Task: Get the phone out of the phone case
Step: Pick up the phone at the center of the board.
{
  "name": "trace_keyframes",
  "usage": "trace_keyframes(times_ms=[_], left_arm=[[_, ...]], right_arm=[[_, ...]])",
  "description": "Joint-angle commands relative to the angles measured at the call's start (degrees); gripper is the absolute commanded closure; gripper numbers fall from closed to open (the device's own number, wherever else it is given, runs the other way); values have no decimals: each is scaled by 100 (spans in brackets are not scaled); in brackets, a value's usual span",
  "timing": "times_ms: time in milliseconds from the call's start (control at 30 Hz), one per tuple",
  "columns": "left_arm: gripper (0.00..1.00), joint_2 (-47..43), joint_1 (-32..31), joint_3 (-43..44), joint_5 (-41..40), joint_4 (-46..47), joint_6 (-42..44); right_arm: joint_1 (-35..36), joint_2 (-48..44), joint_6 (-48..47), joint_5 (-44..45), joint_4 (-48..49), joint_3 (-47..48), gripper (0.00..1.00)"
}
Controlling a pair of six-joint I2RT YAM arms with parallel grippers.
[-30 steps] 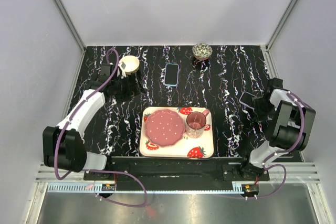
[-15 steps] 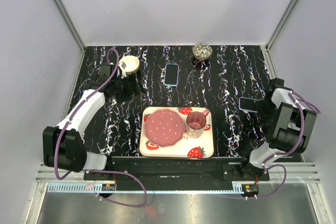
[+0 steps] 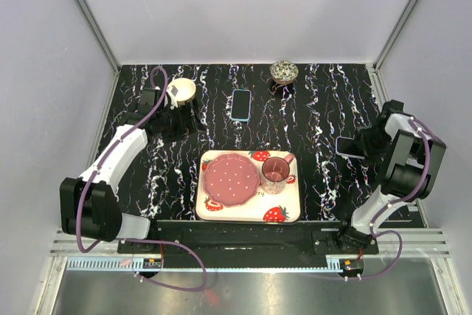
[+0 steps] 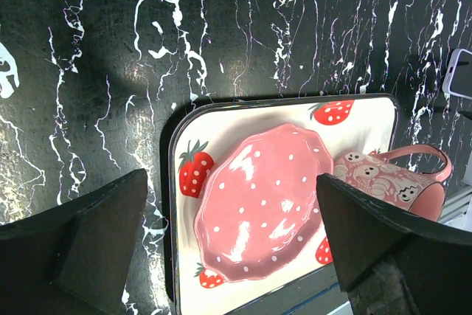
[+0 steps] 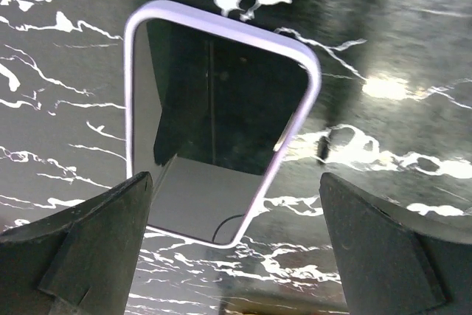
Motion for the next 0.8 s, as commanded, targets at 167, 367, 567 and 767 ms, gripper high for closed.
trace_keyframes(times_ms=[167,367,567,767], left_arm=[[1,5,7,183,-4,160,171],[1,-21,7,104,-3,177,145],[1,14,7,138,32,168,198],[1,-56,7,112,-153,159,198]], right_arm=[[-6,501,248,-429,469,390,0],[-6,440,424,-394,504,391,0],[-33,571,687,-323,426,617,0],[-24,1310,793,28,-682,1296,0]])
